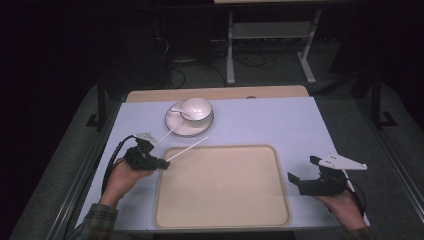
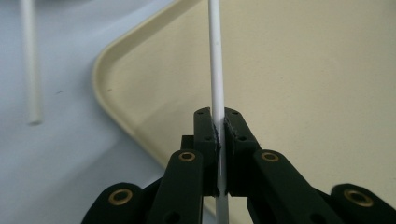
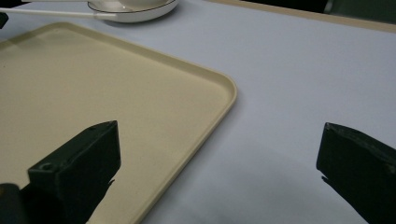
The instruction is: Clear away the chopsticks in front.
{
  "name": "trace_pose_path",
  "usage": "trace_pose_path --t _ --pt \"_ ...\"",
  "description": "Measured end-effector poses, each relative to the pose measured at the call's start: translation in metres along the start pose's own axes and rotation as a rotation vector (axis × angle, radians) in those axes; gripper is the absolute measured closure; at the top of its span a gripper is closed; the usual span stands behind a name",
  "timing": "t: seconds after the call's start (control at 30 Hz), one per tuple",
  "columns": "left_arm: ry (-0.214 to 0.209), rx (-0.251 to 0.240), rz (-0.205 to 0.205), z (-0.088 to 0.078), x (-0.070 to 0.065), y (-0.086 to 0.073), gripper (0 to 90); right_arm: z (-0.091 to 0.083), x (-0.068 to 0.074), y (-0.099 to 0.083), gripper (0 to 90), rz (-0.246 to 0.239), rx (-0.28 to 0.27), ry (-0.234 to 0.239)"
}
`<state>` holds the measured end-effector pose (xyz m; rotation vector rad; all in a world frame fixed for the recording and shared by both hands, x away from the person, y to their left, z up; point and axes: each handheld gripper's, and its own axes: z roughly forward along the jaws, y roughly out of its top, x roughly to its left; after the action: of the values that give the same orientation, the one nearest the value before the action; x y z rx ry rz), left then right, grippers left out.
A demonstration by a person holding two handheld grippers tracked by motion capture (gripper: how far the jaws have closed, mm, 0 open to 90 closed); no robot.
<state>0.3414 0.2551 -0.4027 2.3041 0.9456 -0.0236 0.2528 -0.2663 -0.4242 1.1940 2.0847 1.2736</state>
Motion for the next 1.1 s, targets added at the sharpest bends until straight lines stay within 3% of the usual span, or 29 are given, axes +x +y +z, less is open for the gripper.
trace_pose_path --t 0.23,0.47,0.9,1.1 --pt "-0.019 0.019 0.042 0.011 -0.014 0.004 85.3 0.0 0.0 0.0 0.0 0.0 0.001 0.0" --pt "-0.045 0.037 0.05 0.022 -0.019 0.005 85.3 -0.001 -0.001 -0.001 0.0 0.001 0.002 -0.003" --pt "-0.021 0.047 0.041 0.035 -0.023 0.005 85.0 0.0 -0.001 -0.001 0.0 0.002 0.001 -0.003" --pt "-0.005 0.069 0.06 0.043 -0.029 0.006 84.7 0.0 -0.001 -0.001 0.0 0.0 0.003 -0.003"
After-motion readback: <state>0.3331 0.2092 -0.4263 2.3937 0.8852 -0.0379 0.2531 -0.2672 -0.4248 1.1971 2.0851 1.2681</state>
